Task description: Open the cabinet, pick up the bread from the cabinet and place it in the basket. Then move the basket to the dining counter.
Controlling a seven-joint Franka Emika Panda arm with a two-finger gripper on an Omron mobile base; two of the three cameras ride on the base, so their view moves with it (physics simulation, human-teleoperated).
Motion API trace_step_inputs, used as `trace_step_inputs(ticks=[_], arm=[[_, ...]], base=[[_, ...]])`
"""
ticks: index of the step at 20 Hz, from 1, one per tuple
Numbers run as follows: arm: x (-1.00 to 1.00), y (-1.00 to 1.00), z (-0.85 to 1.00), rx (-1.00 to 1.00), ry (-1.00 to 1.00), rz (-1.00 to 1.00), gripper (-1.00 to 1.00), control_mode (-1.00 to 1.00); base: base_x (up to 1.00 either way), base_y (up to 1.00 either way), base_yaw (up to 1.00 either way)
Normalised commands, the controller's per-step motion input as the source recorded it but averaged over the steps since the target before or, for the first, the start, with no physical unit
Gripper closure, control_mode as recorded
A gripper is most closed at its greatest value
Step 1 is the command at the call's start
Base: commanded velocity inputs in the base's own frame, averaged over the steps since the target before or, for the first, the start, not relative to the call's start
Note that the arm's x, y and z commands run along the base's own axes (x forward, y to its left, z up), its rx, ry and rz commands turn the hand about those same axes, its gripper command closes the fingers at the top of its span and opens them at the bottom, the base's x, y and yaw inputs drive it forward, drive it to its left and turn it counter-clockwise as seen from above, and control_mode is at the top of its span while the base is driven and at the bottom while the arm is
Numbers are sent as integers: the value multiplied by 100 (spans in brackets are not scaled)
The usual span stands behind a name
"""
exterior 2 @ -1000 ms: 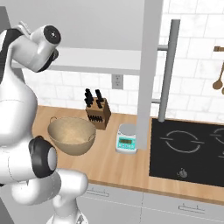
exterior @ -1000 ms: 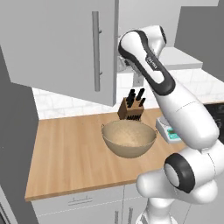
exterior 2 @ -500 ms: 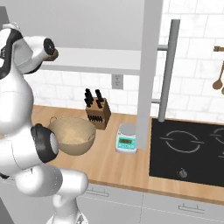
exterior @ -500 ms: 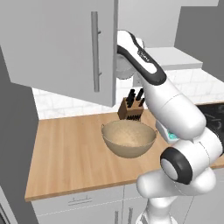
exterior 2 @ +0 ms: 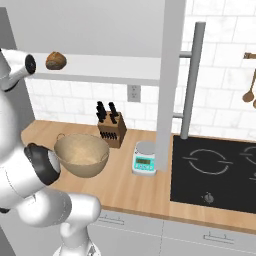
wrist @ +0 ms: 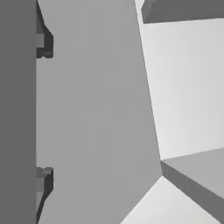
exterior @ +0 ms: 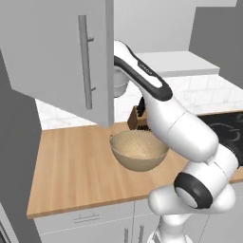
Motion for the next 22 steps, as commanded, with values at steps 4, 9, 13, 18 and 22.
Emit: trace_step_inputs(ticks=[4, 9, 13, 18, 22], arm=[[-21, 93, 12, 0, 12, 1, -100, -100], [0, 95, 1, 0, 20, 0, -100, -100], [0, 69, 0, -3, 22, 0, -100, -100], [-12, -69, 0, -19, 7, -5, -100, -100], [-40, -100, -9, -22, -1, -12, -100, -100]], base=[[0, 0, 0], [0, 0, 0], [0, 0, 0], [0, 0, 0], [0, 0, 0]])
